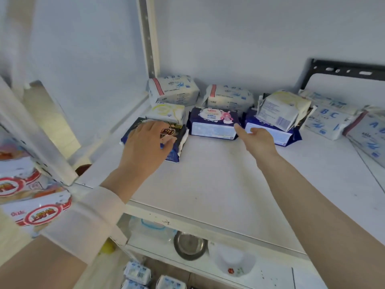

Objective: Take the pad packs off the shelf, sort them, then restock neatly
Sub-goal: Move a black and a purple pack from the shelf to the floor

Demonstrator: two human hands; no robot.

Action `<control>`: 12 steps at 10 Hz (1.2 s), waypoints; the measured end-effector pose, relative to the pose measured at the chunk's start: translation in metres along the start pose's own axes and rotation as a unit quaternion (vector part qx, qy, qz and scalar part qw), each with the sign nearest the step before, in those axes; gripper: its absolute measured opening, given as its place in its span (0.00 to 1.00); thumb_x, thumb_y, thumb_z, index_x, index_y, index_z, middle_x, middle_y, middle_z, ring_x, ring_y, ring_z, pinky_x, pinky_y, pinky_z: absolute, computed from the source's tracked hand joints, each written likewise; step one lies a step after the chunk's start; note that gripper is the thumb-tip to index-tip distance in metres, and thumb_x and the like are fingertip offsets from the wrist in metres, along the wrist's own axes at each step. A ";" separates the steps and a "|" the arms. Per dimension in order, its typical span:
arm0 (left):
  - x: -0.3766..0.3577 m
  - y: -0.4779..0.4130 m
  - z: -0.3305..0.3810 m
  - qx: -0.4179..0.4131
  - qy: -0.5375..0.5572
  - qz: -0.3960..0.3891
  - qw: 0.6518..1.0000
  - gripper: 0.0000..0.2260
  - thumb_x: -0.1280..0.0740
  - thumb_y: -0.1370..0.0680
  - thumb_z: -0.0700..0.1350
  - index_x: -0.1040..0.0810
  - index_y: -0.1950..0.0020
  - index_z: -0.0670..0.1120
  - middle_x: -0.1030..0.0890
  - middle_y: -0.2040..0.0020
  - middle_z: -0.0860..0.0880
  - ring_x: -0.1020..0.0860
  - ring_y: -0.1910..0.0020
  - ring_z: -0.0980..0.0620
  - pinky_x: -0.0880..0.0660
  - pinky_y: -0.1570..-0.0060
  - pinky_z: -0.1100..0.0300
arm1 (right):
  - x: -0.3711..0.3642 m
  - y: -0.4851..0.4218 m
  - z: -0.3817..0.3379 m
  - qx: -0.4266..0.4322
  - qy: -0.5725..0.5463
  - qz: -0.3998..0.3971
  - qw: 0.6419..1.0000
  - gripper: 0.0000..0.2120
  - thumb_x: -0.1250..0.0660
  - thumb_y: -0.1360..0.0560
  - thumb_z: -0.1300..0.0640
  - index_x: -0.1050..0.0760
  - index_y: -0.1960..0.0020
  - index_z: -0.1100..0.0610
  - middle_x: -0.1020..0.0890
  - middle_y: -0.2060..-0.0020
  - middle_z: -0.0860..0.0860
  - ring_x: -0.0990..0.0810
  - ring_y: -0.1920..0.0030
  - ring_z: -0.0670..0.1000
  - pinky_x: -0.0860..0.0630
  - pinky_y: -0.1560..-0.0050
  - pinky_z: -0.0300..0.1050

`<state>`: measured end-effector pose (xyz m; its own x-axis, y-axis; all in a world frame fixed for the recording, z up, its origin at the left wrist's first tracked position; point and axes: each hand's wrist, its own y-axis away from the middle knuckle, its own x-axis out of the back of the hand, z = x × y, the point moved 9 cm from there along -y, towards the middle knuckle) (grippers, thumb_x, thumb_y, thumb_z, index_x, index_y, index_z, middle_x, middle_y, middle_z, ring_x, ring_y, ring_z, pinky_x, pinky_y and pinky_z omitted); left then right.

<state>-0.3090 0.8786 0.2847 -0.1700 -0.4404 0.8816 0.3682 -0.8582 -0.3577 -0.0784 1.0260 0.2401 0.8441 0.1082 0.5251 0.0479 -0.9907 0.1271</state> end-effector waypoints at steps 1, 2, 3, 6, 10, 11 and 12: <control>0.004 -0.011 -0.035 0.032 0.010 0.015 0.999 0.19 0.35 0.25 0.49 0.28 0.36 0.45 0.25 0.39 0.43 0.29 0.40 0.41 0.34 0.41 0.49 | -0.021 -0.020 -0.005 -0.053 -0.020 0.014 0.998 0.31 0.37 0.27 0.37 0.27 0.44 0.66 0.24 0.49 0.57 0.24 0.41 0.59 0.28 0.45 0.48; -0.001 -0.015 -0.071 0.101 0.040 0.002 0.994 0.26 0.33 0.25 0.52 0.34 0.31 0.44 0.29 0.34 0.42 0.32 0.35 0.41 0.36 0.37 0.49 | -0.041 -0.040 -0.005 -0.094 -0.044 0.025 0.994 0.37 0.38 0.28 0.36 0.34 0.33 0.65 0.28 0.36 0.57 0.28 0.37 0.59 0.29 0.36 0.52; -0.016 -0.014 -0.104 0.199 0.111 -0.038 0.973 0.34 0.31 0.28 0.57 0.38 0.29 0.43 0.30 0.33 0.43 0.32 0.34 0.43 0.33 0.37 0.48 | -0.056 -0.050 0.004 -0.148 -0.112 0.022 0.982 0.36 0.36 0.27 0.39 0.38 0.30 0.62 0.30 0.38 0.55 0.29 0.38 0.58 0.29 0.37 0.54; -0.054 -0.026 -0.133 0.292 0.281 -0.154 0.901 0.37 0.33 0.33 0.67 0.30 0.34 0.44 0.21 0.43 0.46 0.22 0.50 0.49 0.26 0.51 0.57 | -0.081 -0.131 0.049 -0.172 -0.156 0.004 0.973 0.38 0.31 0.38 0.38 0.34 0.33 0.55 0.27 0.36 0.53 0.25 0.42 0.56 0.27 0.55 0.51; -0.071 -0.028 -0.117 0.298 0.289 -0.285 0.864 0.21 0.28 0.33 0.58 0.23 0.53 0.42 0.18 0.60 0.45 0.21 0.63 0.49 0.30 0.64 0.61 | -0.059 -0.041 0.009 -0.221 -0.114 0.002 0.969 0.33 0.28 0.31 0.46 0.35 0.33 0.60 0.31 0.53 0.56 0.31 0.62 0.52 0.26 0.44 0.48; -0.074 -0.026 -0.114 0.284 0.330 -0.291 0.852 0.21 0.26 0.33 0.55 0.21 0.50 0.41 0.16 0.55 0.44 0.19 0.57 0.47 0.27 0.55 0.59 | -0.058 -0.048 0.014 -0.211 -0.119 0.015 0.970 0.36 0.25 0.33 0.46 0.35 0.32 0.59 0.30 0.48 0.55 0.29 0.52 0.54 0.26 0.40 0.50; -0.073 -0.022 -0.104 0.252 0.366 -0.293 0.847 0.16 0.27 0.32 0.51 0.21 0.49 0.45 0.16 0.53 0.46 0.19 0.52 0.48 0.26 0.47 0.57 | -0.060 -0.051 0.016 -0.205 -0.139 0.017 0.969 0.39 0.23 0.36 0.48 0.34 0.32 0.59 0.27 0.41 0.55 0.27 0.42 0.55 0.26 0.40 0.50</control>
<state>-0.4000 0.9015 0.1963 -0.9110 -0.1819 0.3701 0.3369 -0.8458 0.4137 -0.1229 1.0683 0.1886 0.9556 -0.0067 0.2947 -0.1500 -0.8715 0.4669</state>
